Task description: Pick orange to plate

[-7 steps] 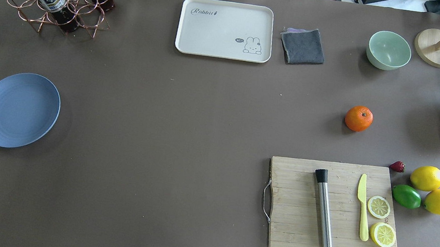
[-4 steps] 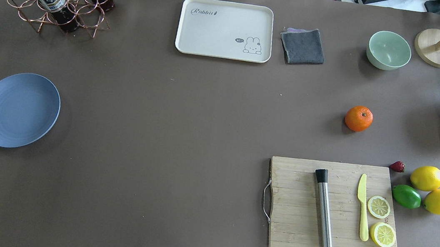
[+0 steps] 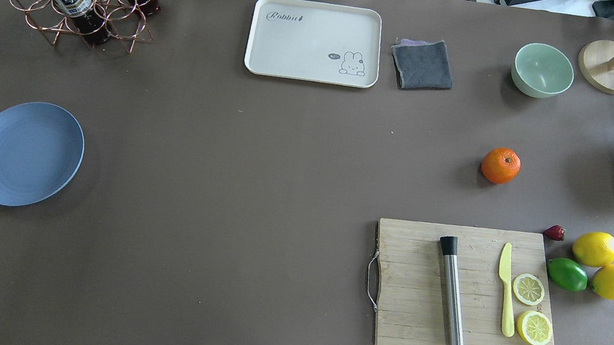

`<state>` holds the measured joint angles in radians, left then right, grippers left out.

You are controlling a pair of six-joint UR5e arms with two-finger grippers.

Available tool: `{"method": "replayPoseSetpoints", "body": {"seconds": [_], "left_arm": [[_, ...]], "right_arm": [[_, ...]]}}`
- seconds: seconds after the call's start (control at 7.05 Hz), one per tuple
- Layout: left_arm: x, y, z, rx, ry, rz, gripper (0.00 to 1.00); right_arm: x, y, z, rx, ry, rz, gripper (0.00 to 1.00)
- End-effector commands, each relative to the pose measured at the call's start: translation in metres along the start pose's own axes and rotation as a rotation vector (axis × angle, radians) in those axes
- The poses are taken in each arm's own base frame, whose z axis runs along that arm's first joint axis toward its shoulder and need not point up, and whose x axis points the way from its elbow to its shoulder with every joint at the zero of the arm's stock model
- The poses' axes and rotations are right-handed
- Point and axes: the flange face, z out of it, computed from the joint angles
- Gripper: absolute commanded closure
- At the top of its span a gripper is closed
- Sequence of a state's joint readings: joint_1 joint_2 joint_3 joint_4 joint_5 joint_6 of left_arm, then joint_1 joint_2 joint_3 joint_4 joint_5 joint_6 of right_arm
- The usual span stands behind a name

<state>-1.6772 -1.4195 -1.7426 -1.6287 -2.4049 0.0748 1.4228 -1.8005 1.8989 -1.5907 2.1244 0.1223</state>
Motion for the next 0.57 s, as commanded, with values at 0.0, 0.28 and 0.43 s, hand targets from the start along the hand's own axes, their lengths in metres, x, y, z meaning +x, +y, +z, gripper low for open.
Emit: {"method": "replayPoseSetpoints", "body": {"seconds": [0.0,0.28,0.43], "left_arm": [[0.008,-0.022,-0.006,0.08,-0.006,0.082,0.02],[0.007,-0.014,-0.003,0.078,0.042,0.085,0.02],[0.017,-0.018,-0.007,0.088,0.095,0.095,0.02]], "right_arm": [[0.0,0.0,0.002,-0.006,-0.009,-0.002,0.0],[0.002,0.0,0.006,-0.014,-0.015,0.006,0.0],[-0.002,-0.008,0.003,-0.005,-0.023,-0.001,0.0]]}}
